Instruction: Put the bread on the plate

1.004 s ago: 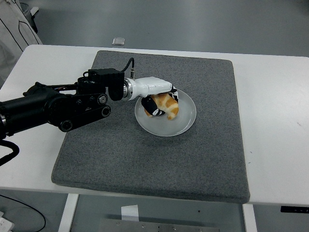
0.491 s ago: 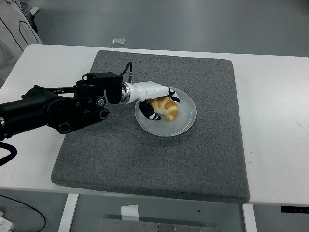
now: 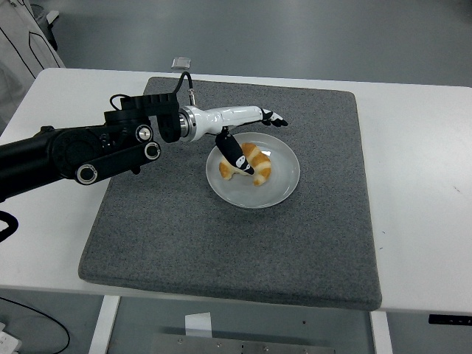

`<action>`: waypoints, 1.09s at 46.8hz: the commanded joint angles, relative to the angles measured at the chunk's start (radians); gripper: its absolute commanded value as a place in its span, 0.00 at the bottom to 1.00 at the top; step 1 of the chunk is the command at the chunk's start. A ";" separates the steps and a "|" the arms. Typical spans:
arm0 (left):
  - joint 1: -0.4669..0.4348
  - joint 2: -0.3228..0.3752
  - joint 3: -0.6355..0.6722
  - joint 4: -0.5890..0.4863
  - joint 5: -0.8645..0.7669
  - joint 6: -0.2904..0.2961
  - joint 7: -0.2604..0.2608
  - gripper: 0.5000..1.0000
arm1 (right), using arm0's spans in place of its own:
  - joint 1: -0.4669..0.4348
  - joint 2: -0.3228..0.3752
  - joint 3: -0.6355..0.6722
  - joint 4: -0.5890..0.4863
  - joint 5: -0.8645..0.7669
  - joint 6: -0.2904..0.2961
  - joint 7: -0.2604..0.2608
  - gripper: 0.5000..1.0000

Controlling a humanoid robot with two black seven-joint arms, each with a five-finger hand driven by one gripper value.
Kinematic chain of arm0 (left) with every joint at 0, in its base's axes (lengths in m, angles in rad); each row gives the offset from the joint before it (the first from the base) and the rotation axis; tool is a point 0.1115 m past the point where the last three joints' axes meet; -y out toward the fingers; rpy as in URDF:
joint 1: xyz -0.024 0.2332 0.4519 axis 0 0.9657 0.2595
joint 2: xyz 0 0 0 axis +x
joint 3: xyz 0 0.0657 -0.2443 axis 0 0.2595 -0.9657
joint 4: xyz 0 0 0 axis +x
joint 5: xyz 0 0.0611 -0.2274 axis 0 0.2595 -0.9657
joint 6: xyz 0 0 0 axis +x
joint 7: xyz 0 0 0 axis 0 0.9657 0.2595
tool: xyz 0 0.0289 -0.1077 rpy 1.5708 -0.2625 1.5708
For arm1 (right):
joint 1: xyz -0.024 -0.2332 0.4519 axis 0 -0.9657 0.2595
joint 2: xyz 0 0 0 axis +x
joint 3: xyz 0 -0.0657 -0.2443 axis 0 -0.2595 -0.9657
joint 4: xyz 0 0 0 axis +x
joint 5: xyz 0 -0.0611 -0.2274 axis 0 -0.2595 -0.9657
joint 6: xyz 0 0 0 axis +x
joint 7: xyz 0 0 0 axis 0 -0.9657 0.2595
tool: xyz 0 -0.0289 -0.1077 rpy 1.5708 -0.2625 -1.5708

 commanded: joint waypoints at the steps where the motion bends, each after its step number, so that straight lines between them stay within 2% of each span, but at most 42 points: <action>1: -0.014 0.025 -0.022 -0.011 -0.053 -0.001 0.000 1.00 | -0.001 0.000 0.000 0.000 0.000 0.000 -0.001 0.86; 12: -0.037 0.096 -0.077 -0.077 -0.269 -0.004 0.005 1.00 | 0.000 0.000 0.000 0.000 0.000 0.000 0.000 0.86; 21: -0.043 0.157 -0.110 -0.077 -0.480 -0.006 0.008 1.00 | 0.000 0.000 0.000 0.000 0.000 0.000 0.000 0.86; 30: -0.043 0.242 -0.116 -0.076 -0.660 -0.057 0.014 1.00 | -0.001 0.000 0.000 0.000 0.000 0.000 0.000 0.86; 44: -0.043 0.360 -0.143 -0.060 -0.909 -0.070 0.017 1.00 | 0.000 0.000 0.000 0.000 0.000 0.000 -0.001 0.86; 51: -0.029 0.394 -0.146 -0.053 -1.057 -0.072 0.015 1.00 | -0.001 0.000 0.000 0.000 0.000 0.000 -0.001 0.86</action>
